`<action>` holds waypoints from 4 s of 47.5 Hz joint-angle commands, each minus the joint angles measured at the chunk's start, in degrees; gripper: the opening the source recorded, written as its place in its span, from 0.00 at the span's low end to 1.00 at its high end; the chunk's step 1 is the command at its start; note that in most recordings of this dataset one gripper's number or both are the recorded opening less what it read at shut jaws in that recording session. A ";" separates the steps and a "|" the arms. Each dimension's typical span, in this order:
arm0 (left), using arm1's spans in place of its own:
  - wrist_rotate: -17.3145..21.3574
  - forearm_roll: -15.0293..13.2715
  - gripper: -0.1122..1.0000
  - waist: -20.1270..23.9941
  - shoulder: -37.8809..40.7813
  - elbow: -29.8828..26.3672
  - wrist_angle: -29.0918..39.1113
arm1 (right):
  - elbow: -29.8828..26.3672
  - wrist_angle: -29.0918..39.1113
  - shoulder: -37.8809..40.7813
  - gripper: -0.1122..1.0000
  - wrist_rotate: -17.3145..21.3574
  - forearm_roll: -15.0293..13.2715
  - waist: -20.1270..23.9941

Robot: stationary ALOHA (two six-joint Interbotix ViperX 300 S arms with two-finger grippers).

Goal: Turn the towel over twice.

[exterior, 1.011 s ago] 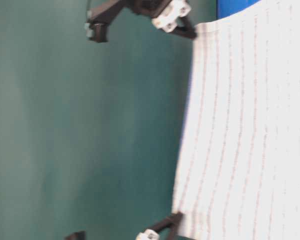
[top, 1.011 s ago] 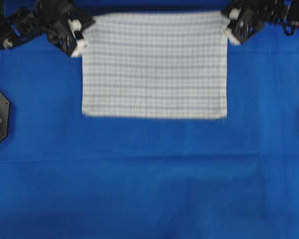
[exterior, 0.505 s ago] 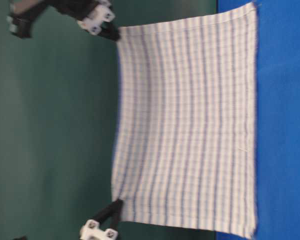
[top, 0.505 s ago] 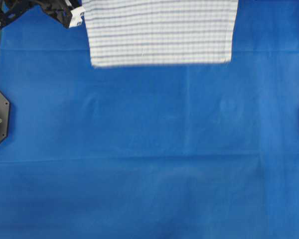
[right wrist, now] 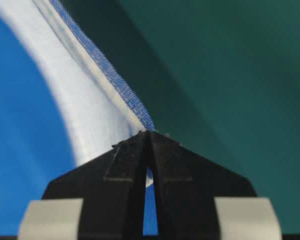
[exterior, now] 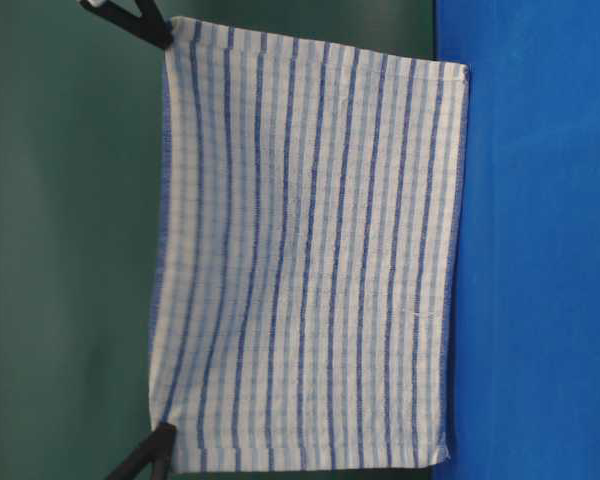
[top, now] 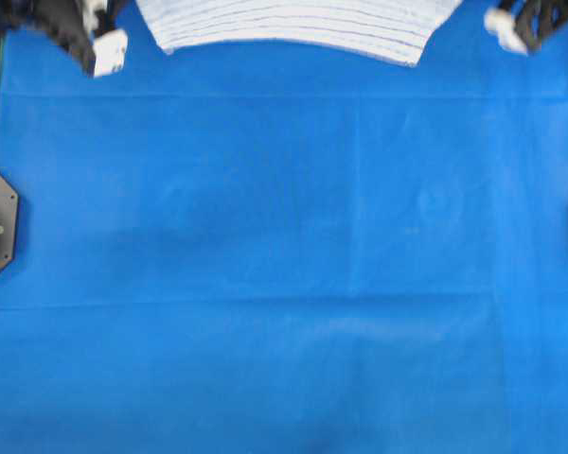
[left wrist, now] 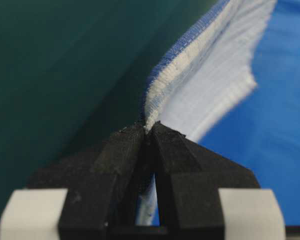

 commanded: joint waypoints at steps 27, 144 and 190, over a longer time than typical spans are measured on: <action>-5.27 -0.09 0.13 -21.45 3.52 14.06 -1.49 | 7.91 8.79 7.82 0.14 18.63 7.65 29.62; -13.36 0.00 0.81 -44.47 11.69 0.79 17.05 | 10.20 -5.63 11.51 0.65 39.02 -4.75 43.68; -7.03 0.18 0.80 -31.46 -15.12 8.09 11.78 | 21.18 -8.70 -20.57 0.62 39.55 -21.88 30.23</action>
